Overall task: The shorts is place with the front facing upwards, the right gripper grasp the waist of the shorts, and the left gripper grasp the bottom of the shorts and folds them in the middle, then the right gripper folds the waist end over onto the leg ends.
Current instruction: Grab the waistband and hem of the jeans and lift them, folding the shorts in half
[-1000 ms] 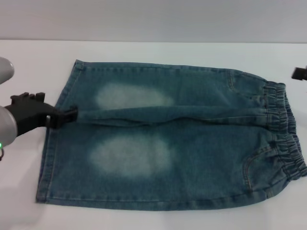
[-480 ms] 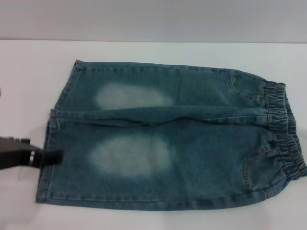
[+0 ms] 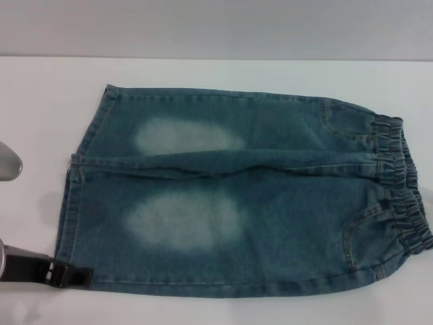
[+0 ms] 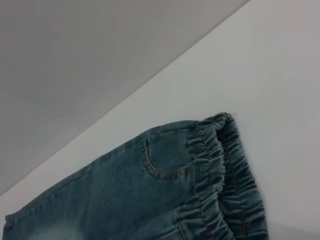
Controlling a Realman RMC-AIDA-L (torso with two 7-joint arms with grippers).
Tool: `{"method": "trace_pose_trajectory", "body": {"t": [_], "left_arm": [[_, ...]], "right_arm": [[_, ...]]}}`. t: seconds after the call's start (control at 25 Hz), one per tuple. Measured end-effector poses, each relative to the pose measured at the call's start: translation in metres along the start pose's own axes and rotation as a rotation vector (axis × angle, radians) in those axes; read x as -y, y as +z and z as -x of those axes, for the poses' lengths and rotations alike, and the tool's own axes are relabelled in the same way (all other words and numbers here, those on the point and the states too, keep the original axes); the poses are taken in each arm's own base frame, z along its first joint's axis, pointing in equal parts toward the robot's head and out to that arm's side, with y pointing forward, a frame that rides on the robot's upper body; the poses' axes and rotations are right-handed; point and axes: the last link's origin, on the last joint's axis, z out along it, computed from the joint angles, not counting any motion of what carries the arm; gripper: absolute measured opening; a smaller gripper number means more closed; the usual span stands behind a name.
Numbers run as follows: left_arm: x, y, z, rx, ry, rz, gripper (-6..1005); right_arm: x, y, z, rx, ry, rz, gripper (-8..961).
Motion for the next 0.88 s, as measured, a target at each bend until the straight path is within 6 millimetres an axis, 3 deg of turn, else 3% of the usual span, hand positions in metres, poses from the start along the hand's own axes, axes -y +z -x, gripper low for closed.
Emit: {"method": "trace_pose_trajectory", "body": {"t": [0.4, 0.88], "left_arm": [[0.004, 0.012, 0.005, 0.066, -0.014, -0.010, 836], [0.002, 0.018, -0.004, 0.073, 0.010, -0.002, 796]], "right_arm": [[-0.007, 0.005, 0.007, 0.003, -0.015, 0.018, 802], [-0.011, 0.010, 0.011, 0.002, -0.021, 0.029, 801]]}}
